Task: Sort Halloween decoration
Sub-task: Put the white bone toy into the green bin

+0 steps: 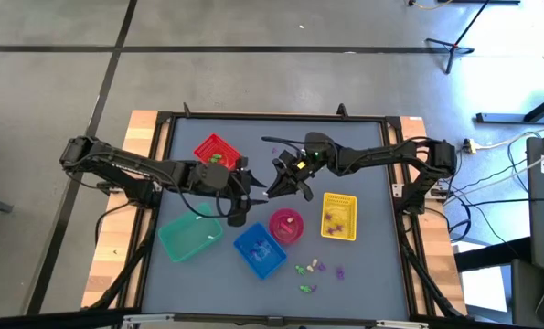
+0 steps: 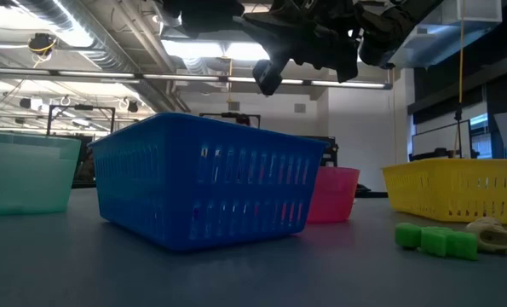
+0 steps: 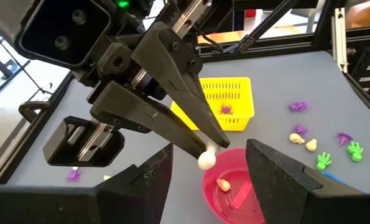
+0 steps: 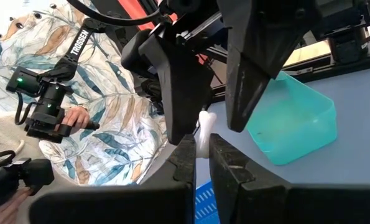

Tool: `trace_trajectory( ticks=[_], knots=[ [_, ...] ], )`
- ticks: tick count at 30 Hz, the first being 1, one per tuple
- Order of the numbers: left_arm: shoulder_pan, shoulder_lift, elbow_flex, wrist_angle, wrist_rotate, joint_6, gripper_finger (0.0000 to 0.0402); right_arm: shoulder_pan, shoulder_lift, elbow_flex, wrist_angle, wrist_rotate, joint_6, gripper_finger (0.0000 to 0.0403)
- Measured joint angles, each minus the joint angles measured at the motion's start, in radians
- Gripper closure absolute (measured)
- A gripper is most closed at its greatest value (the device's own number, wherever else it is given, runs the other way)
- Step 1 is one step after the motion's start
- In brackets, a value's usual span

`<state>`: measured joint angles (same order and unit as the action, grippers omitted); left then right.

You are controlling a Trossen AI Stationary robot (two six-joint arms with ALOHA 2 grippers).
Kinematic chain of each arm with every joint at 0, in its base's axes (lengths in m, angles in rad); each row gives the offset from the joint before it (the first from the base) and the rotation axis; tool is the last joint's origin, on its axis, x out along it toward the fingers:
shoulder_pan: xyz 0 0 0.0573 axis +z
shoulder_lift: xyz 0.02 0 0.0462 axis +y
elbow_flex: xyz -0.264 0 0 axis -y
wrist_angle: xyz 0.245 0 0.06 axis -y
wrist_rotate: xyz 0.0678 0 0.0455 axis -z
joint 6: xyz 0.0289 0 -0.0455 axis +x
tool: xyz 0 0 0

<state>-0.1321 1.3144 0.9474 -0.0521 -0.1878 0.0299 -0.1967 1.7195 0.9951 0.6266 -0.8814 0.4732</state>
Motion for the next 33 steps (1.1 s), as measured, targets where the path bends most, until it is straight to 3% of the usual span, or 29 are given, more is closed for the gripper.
trace_trajectory(
  ticks=[6, 33],
  knots=[
    [0.0, 0.0, 0.0, 0.0, 0.0, 0.0, 0.0223, 0.0, 0.0, 0.0, 0.0, 0.001, 0.0, 0.0377],
    [0.0, 0.0, 0.0, -0.001, 0.0, 0.0, 0.0384, 0.0, 0.0, -0.001, -0.001, 0.001, 0.0, 0.0377]
  ],
)
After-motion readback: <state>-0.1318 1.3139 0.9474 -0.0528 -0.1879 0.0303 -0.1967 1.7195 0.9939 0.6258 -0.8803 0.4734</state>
